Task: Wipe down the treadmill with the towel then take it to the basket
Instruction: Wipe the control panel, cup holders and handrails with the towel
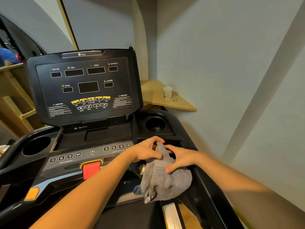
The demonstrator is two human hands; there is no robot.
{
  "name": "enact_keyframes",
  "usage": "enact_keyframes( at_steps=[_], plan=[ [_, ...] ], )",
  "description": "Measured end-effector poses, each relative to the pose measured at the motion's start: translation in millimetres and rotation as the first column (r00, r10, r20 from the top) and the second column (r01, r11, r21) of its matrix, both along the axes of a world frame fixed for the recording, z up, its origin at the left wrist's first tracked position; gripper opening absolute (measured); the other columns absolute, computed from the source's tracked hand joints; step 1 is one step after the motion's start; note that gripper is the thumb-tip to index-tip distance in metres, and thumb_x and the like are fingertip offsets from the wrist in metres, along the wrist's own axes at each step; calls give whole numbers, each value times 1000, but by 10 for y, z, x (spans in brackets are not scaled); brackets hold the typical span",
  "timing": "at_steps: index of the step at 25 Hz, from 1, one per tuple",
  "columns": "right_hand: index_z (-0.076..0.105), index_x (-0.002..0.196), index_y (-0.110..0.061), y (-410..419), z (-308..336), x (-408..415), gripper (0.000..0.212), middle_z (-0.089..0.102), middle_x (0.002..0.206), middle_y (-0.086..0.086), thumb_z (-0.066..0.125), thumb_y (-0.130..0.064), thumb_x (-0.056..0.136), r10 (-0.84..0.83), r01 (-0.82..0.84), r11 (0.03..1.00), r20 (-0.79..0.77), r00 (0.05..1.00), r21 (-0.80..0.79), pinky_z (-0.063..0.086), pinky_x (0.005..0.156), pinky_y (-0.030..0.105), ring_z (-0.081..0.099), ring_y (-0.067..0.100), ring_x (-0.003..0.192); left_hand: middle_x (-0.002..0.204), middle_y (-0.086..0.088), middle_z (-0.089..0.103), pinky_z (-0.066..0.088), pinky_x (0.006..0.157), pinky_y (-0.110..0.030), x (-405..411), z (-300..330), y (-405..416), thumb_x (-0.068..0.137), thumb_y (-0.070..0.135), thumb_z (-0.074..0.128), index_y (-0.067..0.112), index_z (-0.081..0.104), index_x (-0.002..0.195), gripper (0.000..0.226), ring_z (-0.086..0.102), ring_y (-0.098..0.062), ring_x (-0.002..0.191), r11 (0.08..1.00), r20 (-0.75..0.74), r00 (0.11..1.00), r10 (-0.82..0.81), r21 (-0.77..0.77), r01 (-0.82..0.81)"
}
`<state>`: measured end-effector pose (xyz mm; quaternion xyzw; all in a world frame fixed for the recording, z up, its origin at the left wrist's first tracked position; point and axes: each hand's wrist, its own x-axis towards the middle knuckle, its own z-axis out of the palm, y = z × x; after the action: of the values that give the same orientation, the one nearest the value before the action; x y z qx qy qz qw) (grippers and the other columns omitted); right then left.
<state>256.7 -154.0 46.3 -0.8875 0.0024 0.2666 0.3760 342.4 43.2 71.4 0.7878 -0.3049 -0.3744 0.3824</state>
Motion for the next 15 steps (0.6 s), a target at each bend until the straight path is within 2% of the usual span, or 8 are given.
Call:
enact_keyframes(
  at_steps=[3,5,7,10,13,14,15],
  plan=[
    [30,152,-28,39,112,64,116,53,142,-4,93,-42,55,-39,83,948,-150,988,306,40,114,45,52,17,130,116,-26,63,56,89,-49,-21,237,143,80,-3,68,26,49,136,66,66,-36,102,968,-131,991,-28,-249,-6],
    [35,150,-22,8,170,87,112,55,141,8,97,-27,56,-87,238,795,-284,955,558,42,111,47,54,26,131,119,-23,62,52,94,-54,-13,448,229,81,-9,62,24,49,138,67,63,-41,112,928,-173,984,-44,-372,-24],
    [45,145,-13,-27,314,76,101,56,139,16,96,-20,59,-49,319,619,-370,928,717,43,110,48,53,33,131,126,-22,59,50,96,-55,17,659,322,80,-9,58,23,51,136,65,60,-41,118,881,-198,980,-27,-468,-70],
    [55,138,-4,1,676,96,82,57,137,21,92,-14,66,-79,274,525,-274,958,806,39,114,47,54,33,128,131,-16,58,53,93,-46,39,1007,470,79,-13,55,15,59,126,55,61,-31,115,817,-133,991,17,-569,-91],
    [55,139,-10,147,1143,164,80,60,134,20,88,-11,67,-304,255,473,-115,946,844,48,105,46,61,32,120,119,-6,64,52,78,-25,3,1339,628,81,-18,53,12,66,113,46,63,-14,102,803,31,985,171,-583,-121],
    [56,138,-14,211,1298,184,72,61,132,18,85,-7,72,-389,257,466,-65,919,847,51,101,46,63,31,117,117,-5,65,52,77,-23,-1,1438,676,82,-17,55,14,68,111,44,64,-11,100,803,89,969,232,-579,-139],
    [60,134,-18,276,1448,211,62,62,130,15,80,-5,77,-457,244,500,15,889,831,53,99,46,64,30,117,115,-3,66,53,76,-22,3,1533,723,82,-14,57,16,69,110,42,64,-10,99,805,158,944,289,-574,-150]
  ],
)
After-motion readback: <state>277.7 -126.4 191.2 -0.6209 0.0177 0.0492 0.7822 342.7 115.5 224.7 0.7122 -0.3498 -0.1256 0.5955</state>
